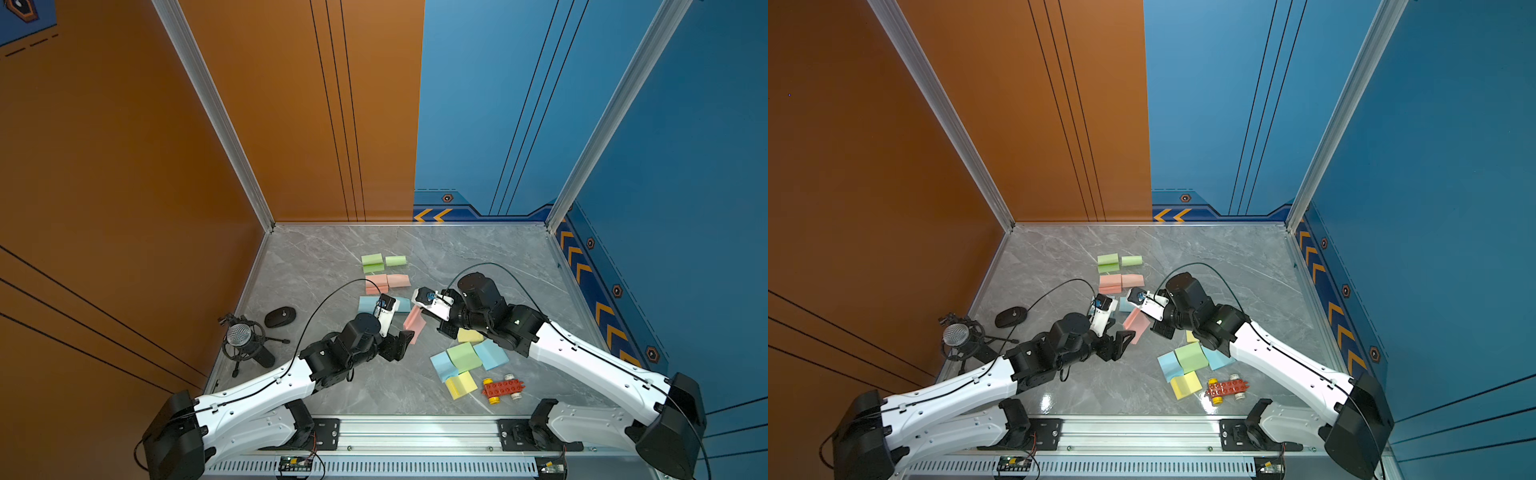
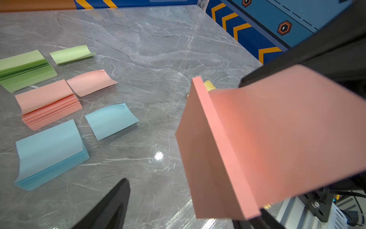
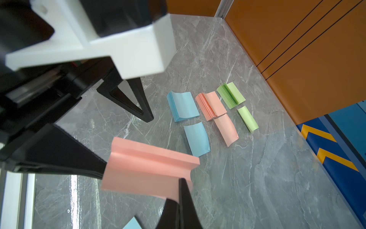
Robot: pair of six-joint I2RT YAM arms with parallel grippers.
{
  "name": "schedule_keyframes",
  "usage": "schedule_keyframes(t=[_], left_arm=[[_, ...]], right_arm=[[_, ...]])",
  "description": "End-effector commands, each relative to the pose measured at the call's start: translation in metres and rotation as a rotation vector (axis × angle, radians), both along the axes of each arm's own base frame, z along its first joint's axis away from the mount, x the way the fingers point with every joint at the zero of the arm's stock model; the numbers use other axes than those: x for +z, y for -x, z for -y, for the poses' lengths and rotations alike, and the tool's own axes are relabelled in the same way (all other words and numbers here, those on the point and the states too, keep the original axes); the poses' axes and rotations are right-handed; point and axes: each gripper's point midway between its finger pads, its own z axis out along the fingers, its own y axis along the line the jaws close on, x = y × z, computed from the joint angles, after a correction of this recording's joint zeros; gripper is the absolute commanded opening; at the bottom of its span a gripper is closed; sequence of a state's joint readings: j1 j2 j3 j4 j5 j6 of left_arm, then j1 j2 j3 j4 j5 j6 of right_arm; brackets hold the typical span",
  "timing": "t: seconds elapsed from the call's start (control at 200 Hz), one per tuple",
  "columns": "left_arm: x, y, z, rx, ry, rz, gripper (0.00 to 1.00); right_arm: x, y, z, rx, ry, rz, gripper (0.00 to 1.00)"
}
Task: Tear off pages from different memo pads
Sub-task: Tear off the paper from the memo pad, then place the paper at the center of the board.
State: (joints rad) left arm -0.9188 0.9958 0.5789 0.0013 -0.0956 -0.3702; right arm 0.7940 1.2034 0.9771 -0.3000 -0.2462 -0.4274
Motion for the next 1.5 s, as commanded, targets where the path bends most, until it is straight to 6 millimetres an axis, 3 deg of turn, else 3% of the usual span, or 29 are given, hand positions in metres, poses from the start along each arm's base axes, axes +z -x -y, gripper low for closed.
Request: schedule_keyframes(t=[0.0,0.11,0.205,0.305,0.56,0.681,0.896,1.126,1.336,1.496], left_arm=[[0.027,0.001,0.006,-0.014,0.037,0.085,0.74],[0.033,0.003,0.003,-0.008,0.047,0.112,0.49],[0.029,0.005,0.0,-0.006,0.044,0.111,0.22],[0.022,0.008,-0.003,-0.002,0.046,0.093,0.0],[-0.002,0.011,-0.037,0.113,0.003,0.025,0.0],[-0.006,0.012,-0.064,0.209,-0.038,-0.007,0.0],[0.014,0.004,-0.122,0.442,-0.064,-0.059,0.0],[0.02,-0.002,-0.141,0.519,-0.04,-0.127,0.0],[0.02,-0.002,-0.157,0.565,-0.011,-0.137,0.0],[0.018,-0.003,-0.159,0.561,-0.007,-0.152,0.0]], right_arm=[[0.011,0.01,0.0,0.0,-0.051,-0.07,0.0],[0.012,0.01,0.004,-0.013,-0.073,-0.102,0.0],[0.016,0.011,0.005,-0.022,-0.092,-0.113,0.0],[0.022,0.003,0.011,-0.072,-0.105,-0.104,0.0],[0.041,-0.026,0.031,-0.227,-0.133,-0.061,0.0],[0.035,-0.033,0.035,-0.235,-0.046,-0.037,0.0],[-0.017,-0.041,0.024,-0.191,0.293,-0.06,0.0],[-0.088,-0.039,0.001,-0.071,0.691,-0.124,0.0],[-0.127,-0.044,-0.015,-0.021,0.845,-0.111,0.0],[-0.142,-0.047,-0.023,0.001,0.875,-0.12,0.0]])
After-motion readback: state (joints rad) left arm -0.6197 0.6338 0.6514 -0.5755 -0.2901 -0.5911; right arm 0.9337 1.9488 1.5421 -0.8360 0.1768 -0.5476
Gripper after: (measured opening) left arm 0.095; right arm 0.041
